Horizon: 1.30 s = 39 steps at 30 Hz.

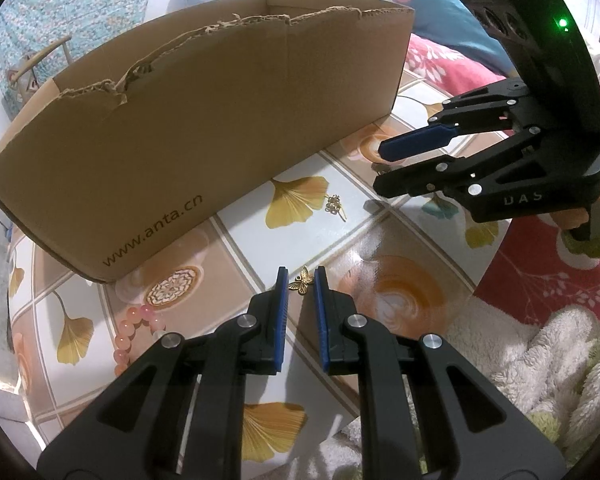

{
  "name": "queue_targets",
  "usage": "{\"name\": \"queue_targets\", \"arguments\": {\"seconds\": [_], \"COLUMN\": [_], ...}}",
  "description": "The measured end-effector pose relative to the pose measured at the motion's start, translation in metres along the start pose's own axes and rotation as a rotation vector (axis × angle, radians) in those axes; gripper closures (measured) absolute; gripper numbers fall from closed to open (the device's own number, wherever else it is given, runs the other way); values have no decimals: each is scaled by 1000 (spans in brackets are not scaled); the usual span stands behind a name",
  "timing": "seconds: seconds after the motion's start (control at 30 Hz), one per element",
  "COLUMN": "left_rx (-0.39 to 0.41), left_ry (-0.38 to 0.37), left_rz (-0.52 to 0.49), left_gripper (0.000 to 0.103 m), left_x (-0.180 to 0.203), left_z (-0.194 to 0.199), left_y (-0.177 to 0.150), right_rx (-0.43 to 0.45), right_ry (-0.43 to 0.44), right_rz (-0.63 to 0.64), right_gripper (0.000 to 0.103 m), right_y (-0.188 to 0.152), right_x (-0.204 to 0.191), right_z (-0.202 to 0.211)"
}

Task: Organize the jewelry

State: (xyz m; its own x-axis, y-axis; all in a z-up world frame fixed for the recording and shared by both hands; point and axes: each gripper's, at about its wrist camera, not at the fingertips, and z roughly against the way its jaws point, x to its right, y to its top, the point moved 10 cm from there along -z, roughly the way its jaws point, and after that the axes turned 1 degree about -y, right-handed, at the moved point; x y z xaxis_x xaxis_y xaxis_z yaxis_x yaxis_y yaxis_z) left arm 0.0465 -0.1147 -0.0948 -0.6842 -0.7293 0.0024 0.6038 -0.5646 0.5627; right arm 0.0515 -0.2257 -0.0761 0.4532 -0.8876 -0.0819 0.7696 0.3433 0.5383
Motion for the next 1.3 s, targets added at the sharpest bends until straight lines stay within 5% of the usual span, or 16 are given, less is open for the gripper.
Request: {"name": "queue_targets", "arguments": {"seconds": [0.27,0.6,0.9,1.3], "left_rx": [0,2,6,6], "left_ry": [0,-1,-5,-6], "left_rz": [2,6,7,9], "left_gripper": [91,91,91,91], "left_x": [0,-2,-1,-1], "left_z": [1,1,3,4], "left_y": [-1,-2,-2,-2], "right_rx": [-67,-32,-19,-49], "right_ry": [71,-60,-200,-205], "right_rz": [-76,-301,-289,-265], "right_gripper": [71,71,74,83], "right_y": [-15,-14,-7,1], "right_x": [-13,1,-7,-18], "right_z": [5,0,-10,-22]}}
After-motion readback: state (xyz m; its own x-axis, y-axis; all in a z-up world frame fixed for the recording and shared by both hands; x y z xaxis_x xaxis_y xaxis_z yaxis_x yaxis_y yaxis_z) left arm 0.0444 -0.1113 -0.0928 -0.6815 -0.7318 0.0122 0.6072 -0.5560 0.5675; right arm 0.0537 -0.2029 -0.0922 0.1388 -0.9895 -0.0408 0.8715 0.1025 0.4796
